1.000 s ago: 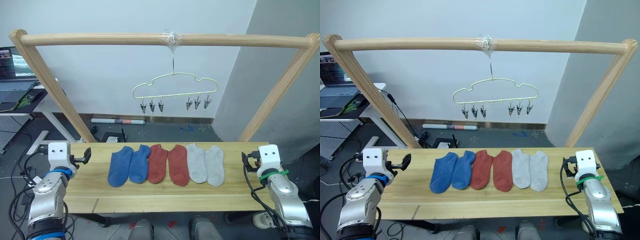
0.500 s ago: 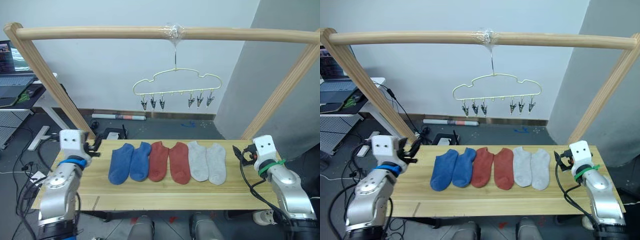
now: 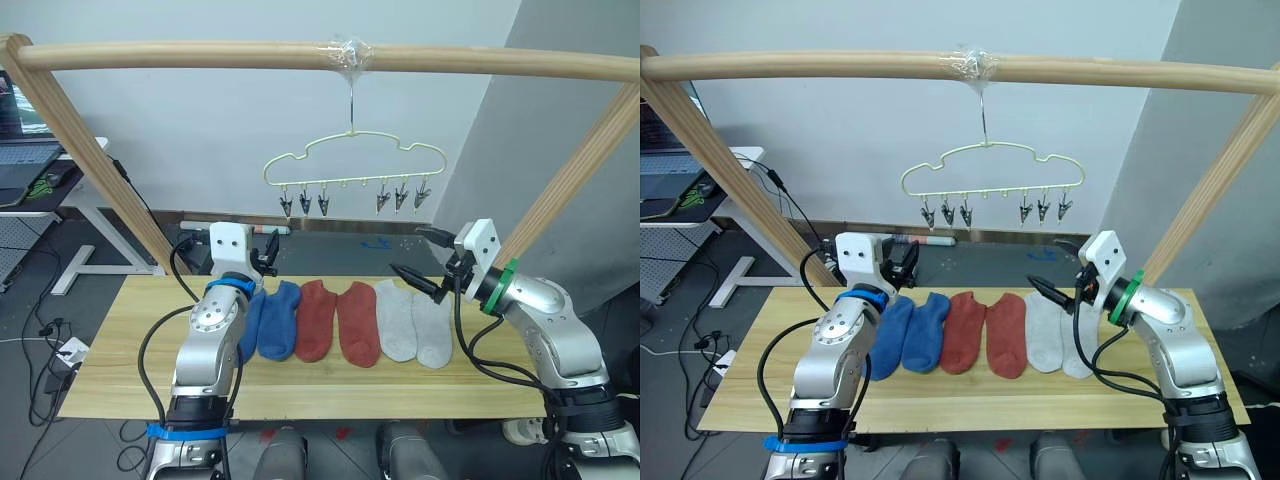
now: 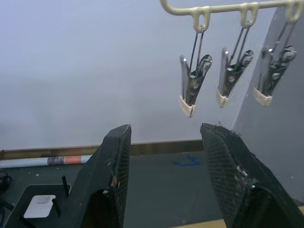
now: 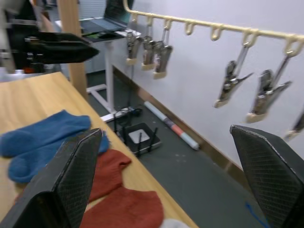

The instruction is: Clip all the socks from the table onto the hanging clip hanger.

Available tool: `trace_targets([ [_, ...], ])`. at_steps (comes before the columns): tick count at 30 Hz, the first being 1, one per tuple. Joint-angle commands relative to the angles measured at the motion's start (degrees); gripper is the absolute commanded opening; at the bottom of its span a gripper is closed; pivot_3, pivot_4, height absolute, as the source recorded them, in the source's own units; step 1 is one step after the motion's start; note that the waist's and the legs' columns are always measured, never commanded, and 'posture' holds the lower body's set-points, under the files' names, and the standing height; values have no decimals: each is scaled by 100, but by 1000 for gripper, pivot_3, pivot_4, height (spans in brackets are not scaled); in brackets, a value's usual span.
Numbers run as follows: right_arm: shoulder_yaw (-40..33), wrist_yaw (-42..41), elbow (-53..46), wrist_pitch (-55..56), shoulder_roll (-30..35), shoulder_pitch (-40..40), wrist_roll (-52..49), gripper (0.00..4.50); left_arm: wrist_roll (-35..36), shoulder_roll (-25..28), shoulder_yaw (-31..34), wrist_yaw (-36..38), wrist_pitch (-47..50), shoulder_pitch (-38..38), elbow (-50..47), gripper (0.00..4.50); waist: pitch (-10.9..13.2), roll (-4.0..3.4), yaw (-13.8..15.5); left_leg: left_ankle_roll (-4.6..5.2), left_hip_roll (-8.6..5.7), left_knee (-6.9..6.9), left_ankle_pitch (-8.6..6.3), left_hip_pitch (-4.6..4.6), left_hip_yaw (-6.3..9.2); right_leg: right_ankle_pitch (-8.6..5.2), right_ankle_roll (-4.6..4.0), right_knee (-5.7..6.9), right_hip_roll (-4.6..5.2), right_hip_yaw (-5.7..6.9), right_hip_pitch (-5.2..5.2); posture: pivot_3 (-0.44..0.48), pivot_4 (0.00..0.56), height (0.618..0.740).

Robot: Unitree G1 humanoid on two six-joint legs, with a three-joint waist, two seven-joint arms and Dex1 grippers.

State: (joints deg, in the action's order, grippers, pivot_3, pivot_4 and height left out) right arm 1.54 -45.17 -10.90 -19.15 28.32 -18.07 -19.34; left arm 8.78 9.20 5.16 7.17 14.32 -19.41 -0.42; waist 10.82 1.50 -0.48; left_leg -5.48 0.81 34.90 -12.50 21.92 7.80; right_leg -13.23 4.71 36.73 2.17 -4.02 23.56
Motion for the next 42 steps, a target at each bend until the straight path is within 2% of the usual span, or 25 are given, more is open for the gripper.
trace_targets([
  [1, 64, -102, -382, -169, -10, -271, -214, 4500, -150, -222, -102, -175, -413, -442, 340, 2357, 26, 0, 0, 0, -1, 2, 0, 1, 0, 0, 1, 1, 0, -1, 0, 28, 188, 740],
  [7, 109, -122, -588, -360, 17, -382, -331, 4500, -274, -490, -123, -310, -921, -936, 1106, 2357, 68, 13, -37, 0, -1, 1, 0, 1, 0, 0, 2, -1, 0, 0, 0, 10, 195, 740],
  [17, 45, -93, -777, -624, 70, -592, -449, 4500, -645, -545, -53, -814, -1540, -1446, 1842, 2357, 113, 18, -129, -2, -1, 1, -1, 5, 1, 16, 32, -2, 0, 0, 4, -24, 194, 740],
  [42, 37, -121, -708, -670, 171, -769, -508, 4500, -680, -522, -9, -1018, -1866, -1765, 2176, 2357, 127, 16, -140, -3, -1, -3, -2, 20, 1, 17, 40, -3, 0, 0, 19, -24, 195, 740],
])
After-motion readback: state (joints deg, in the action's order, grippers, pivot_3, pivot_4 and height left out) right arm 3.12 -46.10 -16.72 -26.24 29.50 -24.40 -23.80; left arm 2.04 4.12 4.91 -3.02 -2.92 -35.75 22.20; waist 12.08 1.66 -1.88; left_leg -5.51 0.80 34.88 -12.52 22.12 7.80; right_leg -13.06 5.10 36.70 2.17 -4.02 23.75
